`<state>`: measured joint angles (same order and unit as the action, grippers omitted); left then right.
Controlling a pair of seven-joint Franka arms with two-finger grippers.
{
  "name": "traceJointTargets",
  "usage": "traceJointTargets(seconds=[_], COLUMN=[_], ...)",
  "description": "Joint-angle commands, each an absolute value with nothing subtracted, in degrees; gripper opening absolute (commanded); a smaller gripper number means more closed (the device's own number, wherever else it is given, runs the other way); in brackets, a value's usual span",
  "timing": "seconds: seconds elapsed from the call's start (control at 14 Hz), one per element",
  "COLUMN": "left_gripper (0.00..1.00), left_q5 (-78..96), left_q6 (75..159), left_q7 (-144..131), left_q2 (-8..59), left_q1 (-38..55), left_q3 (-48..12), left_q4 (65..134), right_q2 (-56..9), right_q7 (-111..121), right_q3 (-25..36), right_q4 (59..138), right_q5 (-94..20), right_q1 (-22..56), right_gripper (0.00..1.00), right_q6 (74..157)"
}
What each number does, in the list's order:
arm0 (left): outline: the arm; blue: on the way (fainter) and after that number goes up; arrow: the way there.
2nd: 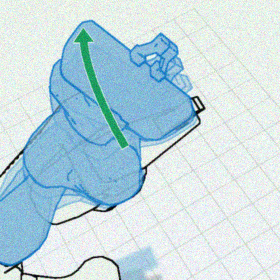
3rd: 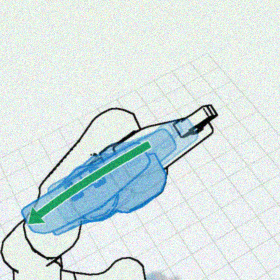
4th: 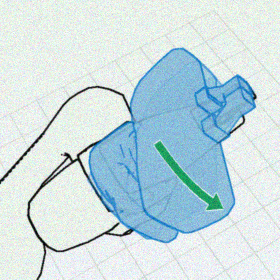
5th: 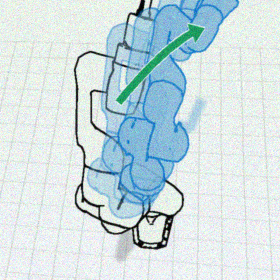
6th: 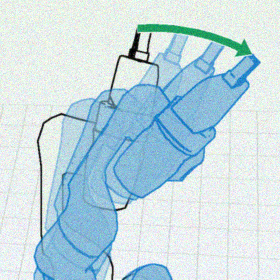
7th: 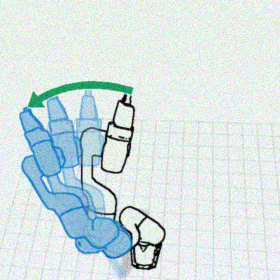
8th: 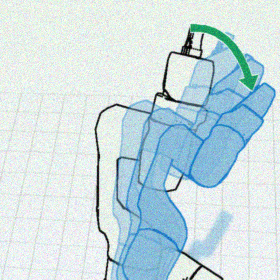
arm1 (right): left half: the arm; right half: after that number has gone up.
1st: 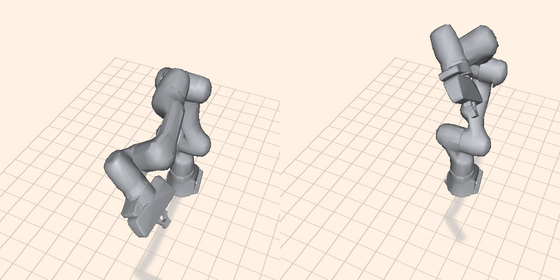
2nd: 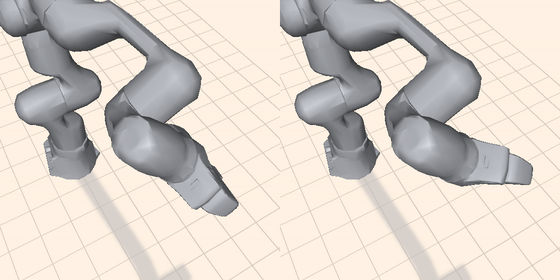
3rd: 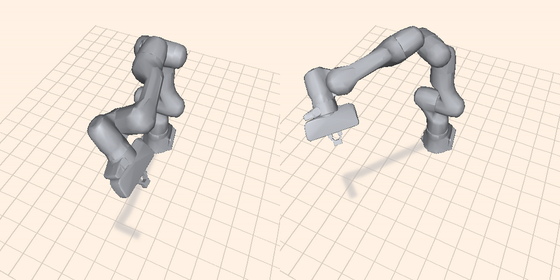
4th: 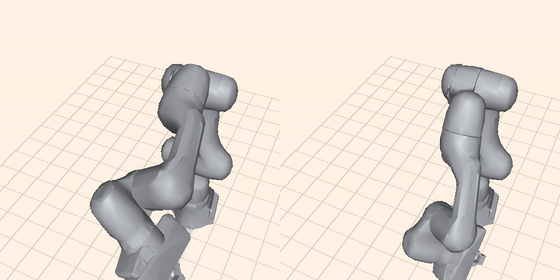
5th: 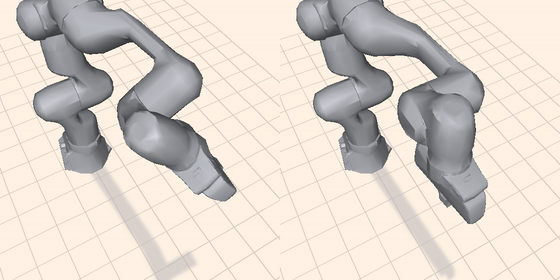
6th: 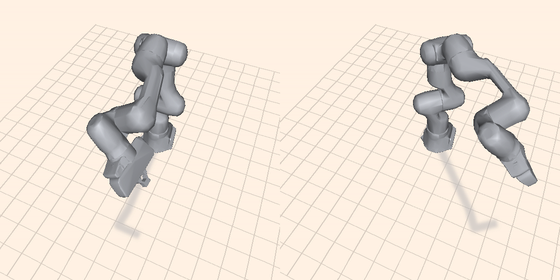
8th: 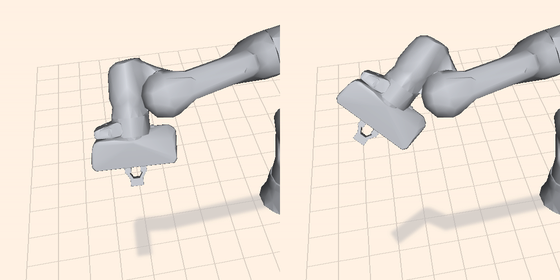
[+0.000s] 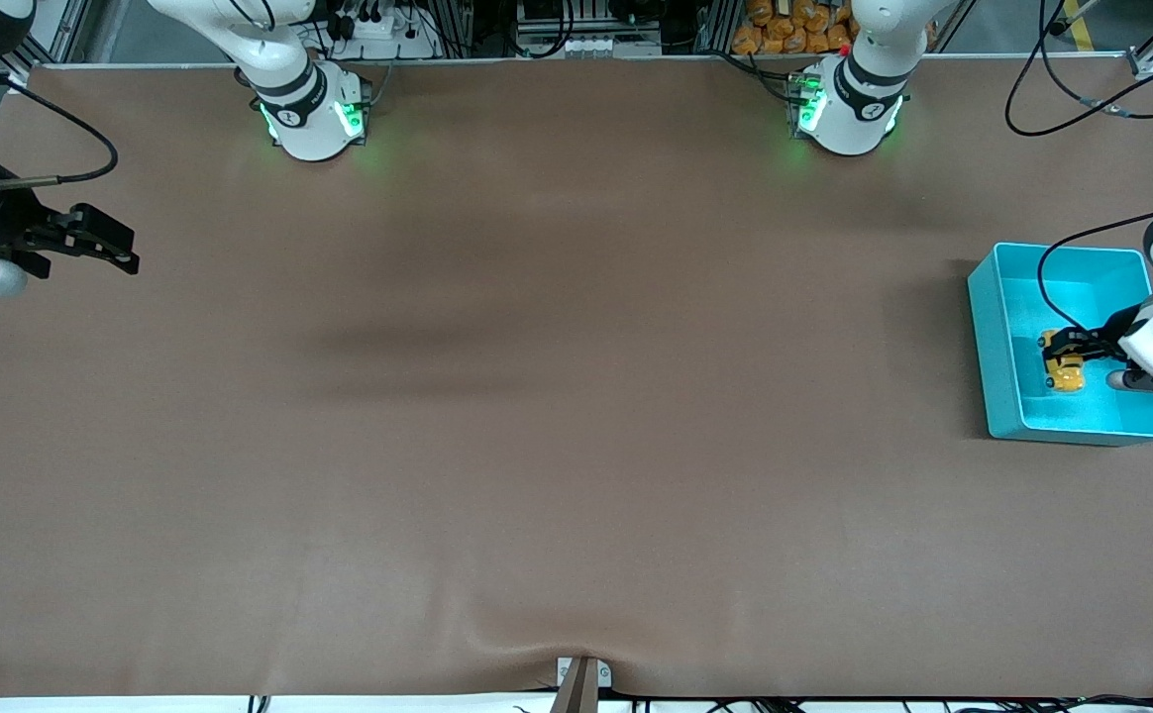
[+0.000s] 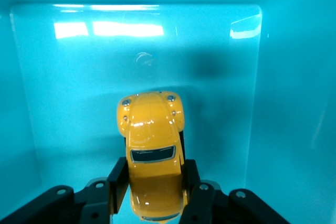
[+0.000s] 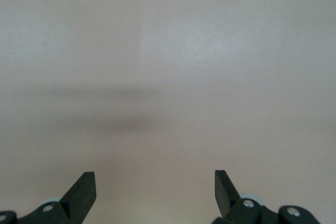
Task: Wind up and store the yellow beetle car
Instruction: 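Lower the car onto the bin floor and open the left gripper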
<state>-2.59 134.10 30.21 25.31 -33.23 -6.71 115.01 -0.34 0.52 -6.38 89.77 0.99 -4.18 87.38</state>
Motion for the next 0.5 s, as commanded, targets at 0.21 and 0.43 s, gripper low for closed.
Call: traceJointTargets(seconds=[0.21,0.43], left_gripper=[1.0,1.0], left_q5=[-2.1,-2.1], left_q6=[135.3,134.7], left_q7=[32.3,31.7], left_q2=[25.9,22.1], left_q1=[-33.3,-33.0], left_q3=[-6.9,-7.4], left_q4=[115.2,114.9], right_q2=[1.0,1.0], right_q7=[-0.3,-0.3], right_q3=[-6.5,-6.5], right_q4=[91.0,91.1], right_q5=[1.1,1.1], right_q1=[-4.0,-4.0], right_gripper=[1.0,1.0], right_q6=[87.6,87.5])
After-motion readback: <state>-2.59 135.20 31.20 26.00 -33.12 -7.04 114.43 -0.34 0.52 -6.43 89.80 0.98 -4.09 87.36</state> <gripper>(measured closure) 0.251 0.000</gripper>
